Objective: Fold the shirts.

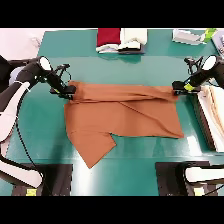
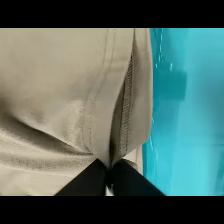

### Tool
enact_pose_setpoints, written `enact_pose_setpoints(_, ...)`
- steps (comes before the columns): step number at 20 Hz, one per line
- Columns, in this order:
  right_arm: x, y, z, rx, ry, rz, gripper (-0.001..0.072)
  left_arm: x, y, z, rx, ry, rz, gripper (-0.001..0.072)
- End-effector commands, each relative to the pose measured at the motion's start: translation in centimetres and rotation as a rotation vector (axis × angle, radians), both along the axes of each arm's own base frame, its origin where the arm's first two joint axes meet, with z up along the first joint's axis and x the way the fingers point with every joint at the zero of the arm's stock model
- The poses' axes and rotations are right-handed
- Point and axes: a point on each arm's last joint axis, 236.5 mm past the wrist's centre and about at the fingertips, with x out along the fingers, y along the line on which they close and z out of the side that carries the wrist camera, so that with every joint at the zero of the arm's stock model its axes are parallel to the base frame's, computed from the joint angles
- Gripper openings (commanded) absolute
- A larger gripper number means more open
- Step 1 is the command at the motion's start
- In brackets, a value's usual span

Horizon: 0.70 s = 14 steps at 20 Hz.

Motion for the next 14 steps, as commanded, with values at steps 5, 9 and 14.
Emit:
enact_pose_setpoints(5,0.0,0.5,2.0,0.054,-0.039,-0.024,0.0396,-2.1,0.7,1.9,0.023,0.049,0.004,0.0497)
enact_pose_setpoints(9,-4.5,-0.9,4.6,0.05,-0.036,-0.045,0.0395,-4.0,1.2,7.0,0.015,-0.116,0.049,0.0497)
enact_pose_setpoints(14,-13.6,-1.1,1.0,0.077,0.075,-0.126,0.0615,-12.1,1.6,5.4,-0.007,-0.088,0.114,0.0497)
